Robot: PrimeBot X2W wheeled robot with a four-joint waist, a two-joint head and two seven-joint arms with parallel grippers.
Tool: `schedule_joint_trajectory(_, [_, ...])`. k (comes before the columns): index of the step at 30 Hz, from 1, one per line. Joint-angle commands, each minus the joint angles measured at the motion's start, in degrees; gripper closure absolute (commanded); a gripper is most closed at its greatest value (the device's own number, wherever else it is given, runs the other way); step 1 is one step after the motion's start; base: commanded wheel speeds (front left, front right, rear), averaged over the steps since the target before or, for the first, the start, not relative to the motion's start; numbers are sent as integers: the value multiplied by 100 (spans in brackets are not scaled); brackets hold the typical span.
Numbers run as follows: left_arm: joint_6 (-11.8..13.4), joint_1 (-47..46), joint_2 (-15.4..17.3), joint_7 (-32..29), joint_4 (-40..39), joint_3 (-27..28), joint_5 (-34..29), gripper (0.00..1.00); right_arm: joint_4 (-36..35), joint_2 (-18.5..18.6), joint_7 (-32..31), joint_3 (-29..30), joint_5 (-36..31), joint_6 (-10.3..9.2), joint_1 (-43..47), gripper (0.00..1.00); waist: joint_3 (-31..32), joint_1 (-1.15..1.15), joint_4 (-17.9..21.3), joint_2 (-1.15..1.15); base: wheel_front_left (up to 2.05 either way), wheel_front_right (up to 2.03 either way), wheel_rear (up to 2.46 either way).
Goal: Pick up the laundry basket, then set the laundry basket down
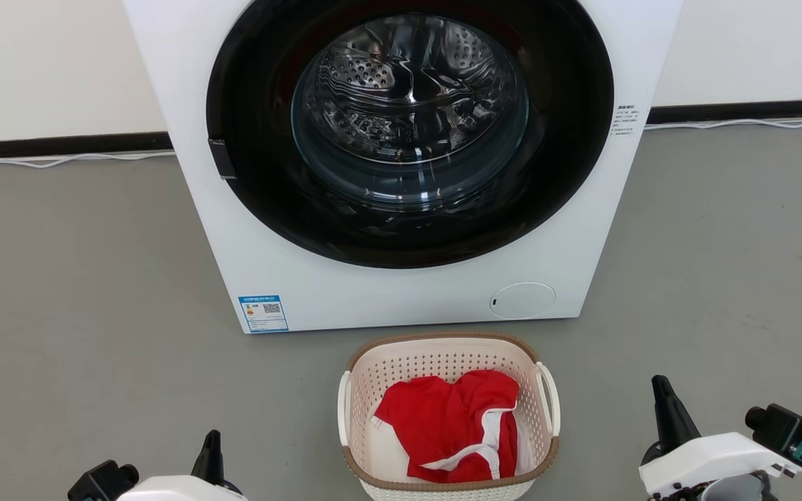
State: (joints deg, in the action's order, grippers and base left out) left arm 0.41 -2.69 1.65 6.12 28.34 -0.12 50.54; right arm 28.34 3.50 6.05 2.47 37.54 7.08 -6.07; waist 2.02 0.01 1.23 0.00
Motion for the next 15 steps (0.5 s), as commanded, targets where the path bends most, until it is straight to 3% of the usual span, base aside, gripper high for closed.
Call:
schedule_joint_trajectory(1, [-59,-260,47,-22,-188,100,114,100,-204,35,-46,-12,148,24,-138,100,-2,-1,-1,0,0,0,0])
schedule_joint_trajectory(15, [-209,-279,63,-275,-441,215,942,100,-455,15,-294,75,1234,27,-112,100,-47,-1,-26,0,0,0,0])
